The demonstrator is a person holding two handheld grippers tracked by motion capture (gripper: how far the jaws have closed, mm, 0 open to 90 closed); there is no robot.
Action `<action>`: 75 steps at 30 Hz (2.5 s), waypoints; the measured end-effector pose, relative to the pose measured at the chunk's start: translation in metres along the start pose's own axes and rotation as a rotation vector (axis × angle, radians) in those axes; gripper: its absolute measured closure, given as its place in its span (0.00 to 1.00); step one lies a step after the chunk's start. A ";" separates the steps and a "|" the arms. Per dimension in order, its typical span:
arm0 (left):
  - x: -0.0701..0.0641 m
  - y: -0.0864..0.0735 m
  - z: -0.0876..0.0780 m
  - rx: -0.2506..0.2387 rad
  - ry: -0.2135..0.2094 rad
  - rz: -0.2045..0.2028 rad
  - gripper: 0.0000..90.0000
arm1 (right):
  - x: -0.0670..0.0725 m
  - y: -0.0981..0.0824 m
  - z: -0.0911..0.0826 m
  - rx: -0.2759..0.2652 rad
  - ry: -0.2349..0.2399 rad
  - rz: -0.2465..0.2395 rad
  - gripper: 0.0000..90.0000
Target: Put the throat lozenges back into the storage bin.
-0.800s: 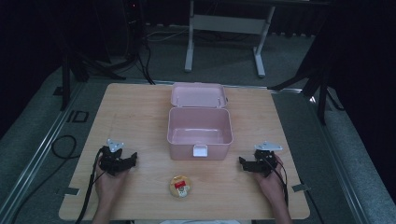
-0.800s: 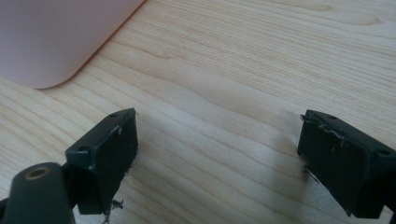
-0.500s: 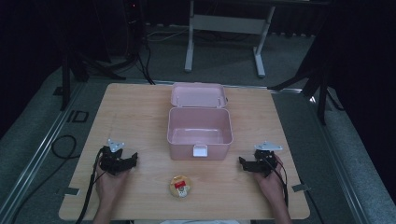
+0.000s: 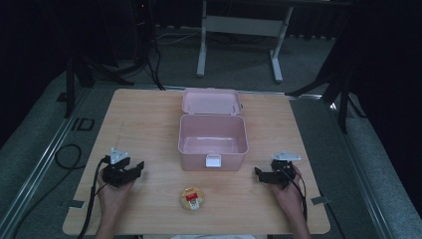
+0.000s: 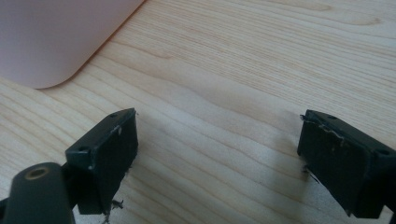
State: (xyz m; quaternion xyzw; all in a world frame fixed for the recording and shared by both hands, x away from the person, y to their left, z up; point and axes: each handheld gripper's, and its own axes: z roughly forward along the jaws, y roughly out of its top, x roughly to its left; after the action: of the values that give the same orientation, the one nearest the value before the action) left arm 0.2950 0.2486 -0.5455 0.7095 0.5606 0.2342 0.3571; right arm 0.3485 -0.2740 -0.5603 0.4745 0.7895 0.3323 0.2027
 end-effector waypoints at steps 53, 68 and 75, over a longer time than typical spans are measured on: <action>-0.086 0.070 -0.054 0.089 -0.288 0.554 0.45 | 0.000 0.000 0.000 0.000 -0.001 0.000 0.13; -0.105 0.079 -0.055 0.141 -0.326 0.649 0.44 | 0.000 0.000 0.000 -0.001 0.000 0.000 0.13; -0.117 0.081 -0.052 0.179 -0.344 0.710 0.43 | 0.000 0.000 0.000 -0.001 0.000 0.000 0.13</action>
State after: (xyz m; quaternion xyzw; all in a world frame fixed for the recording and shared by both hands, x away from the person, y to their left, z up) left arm 0.2775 0.1394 -0.4424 0.9163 0.2307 0.1709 0.2793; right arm 0.3485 -0.2740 -0.5604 0.4746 0.7893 0.3326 0.2030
